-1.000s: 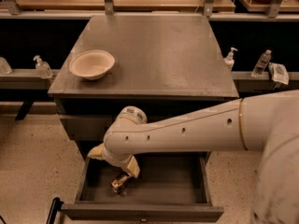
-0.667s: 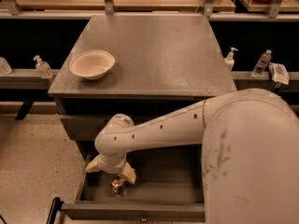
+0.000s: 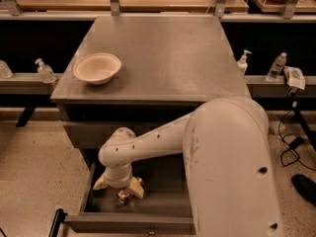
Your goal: Pick orange can from middle drawer and place on counter
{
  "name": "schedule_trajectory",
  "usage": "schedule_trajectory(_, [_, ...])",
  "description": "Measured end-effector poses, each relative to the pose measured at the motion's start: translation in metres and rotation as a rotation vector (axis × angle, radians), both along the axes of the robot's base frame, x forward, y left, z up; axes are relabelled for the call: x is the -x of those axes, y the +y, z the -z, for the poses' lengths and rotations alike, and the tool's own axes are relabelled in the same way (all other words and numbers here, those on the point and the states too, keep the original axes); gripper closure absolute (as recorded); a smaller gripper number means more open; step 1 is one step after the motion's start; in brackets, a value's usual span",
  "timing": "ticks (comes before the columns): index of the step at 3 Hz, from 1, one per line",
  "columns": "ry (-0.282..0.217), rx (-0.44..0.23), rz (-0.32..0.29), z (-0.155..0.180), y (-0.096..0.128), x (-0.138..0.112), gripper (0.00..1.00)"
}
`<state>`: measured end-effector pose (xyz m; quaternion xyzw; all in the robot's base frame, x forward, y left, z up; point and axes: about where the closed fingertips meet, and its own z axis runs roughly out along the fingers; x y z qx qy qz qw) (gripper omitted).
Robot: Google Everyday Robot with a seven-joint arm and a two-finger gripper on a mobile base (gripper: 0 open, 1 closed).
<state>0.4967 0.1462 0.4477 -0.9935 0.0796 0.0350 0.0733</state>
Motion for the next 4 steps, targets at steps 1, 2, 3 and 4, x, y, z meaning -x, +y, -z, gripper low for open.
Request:
schedule_trajectory(1, [0.004, 0.011, 0.029, 0.016, -0.003, -0.003, 0.0])
schedule_trajectory(2, [-0.01, 0.001, 0.065, 0.028, -0.007, -0.007, 0.0])
schedule_trajectory(3, [-0.037, 0.002, 0.079, 0.039, -0.011, -0.01, 0.0])
schedule_trajectory(4, [-0.053, 0.012, 0.086, 0.049, -0.013, -0.013, 0.0])
